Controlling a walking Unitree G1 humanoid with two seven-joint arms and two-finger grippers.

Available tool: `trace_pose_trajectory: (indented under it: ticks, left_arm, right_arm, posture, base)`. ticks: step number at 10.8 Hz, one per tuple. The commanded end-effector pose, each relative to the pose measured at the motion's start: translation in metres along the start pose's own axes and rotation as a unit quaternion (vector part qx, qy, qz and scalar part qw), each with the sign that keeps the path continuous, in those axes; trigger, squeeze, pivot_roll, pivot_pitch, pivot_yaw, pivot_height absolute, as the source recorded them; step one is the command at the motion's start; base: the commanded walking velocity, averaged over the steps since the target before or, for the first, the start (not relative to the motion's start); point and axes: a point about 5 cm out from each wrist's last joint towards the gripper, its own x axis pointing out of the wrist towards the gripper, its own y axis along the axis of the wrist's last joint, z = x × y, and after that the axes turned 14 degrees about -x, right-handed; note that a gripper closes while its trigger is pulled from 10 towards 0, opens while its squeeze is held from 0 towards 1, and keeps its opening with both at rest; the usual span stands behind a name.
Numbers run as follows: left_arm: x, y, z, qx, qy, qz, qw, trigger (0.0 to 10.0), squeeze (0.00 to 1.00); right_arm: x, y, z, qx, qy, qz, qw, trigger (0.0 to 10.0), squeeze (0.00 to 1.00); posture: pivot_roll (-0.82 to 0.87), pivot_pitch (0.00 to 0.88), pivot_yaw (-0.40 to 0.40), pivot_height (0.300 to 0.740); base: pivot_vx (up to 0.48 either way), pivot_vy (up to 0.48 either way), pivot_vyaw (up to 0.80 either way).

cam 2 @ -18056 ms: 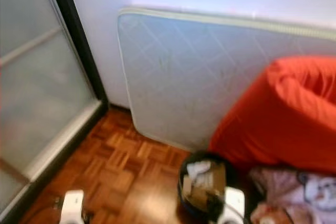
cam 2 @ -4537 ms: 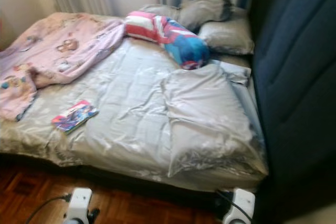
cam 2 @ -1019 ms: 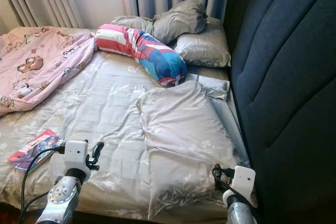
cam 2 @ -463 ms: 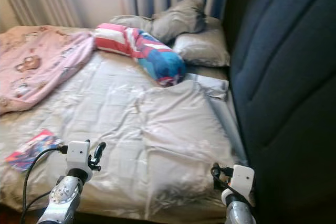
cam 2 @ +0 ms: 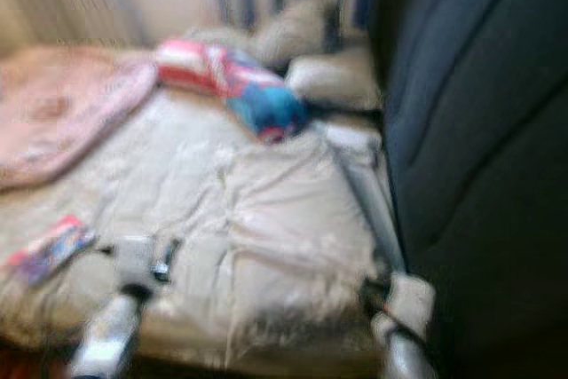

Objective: Clean up the room

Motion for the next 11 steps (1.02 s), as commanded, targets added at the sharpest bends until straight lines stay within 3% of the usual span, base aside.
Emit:
trace_pose_trajectory:
  ticks: [1,3,5,8,11]
  left_arm:
    - [-0.0015,0.0023,-0.0079,-0.001,0.009,0.002,1.000,10.0,0.00]
    - [-0.0013,0.0025,-0.0067,-0.014,0.009,0.002,1.000,10.0,0.00]
    - [-0.0004,0.0035,-0.0061,-0.020,0.008,0.002,1.000,10.0,0.00]
    - [-0.0008,0.0032,-0.0026,-0.019,-0.004,0.000,1.000,10.0,0.00]
    - [0.0003,0.0047,-0.0005,-0.021,-0.007,-0.002,1.000,10.0,0.00]
  right_arm:
    - [0.0014,0.0029,-0.0055,0.007,0.005,0.005,1.000,10.0,0.00]
    - [0.0007,0.0020,-0.0055,0.007,0.005,0.004,1.000,10.0,0.00]
    - [0.0007,0.0023,-0.0065,0.010,0.006,0.005,1.000,10.0,0.00]
    - [0.0020,0.0038,-0.0065,0.016,0.004,0.005,1.000,10.0,0.00]
    - [0.0031,0.0035,-0.0065,0.016,0.007,-0.002,1.000,10.0,0.00]
  posture:
    - [0.05,0.052,-0.024,0.740]
    - [0.05,0.060,-0.026,0.740]
    - [0.05,0.071,-0.027,0.740]
    - [0.05,0.085,-0.029,0.740]
    - [0.05,0.109,-0.027,0.740]
  base:
    - [0.000,0.000,0.00]
    - [0.000,0.000,0.00]
    - [0.000,0.379,0.00]
    - [0.000,0.000,0.00]
    - [0.000,0.000,-0.66]
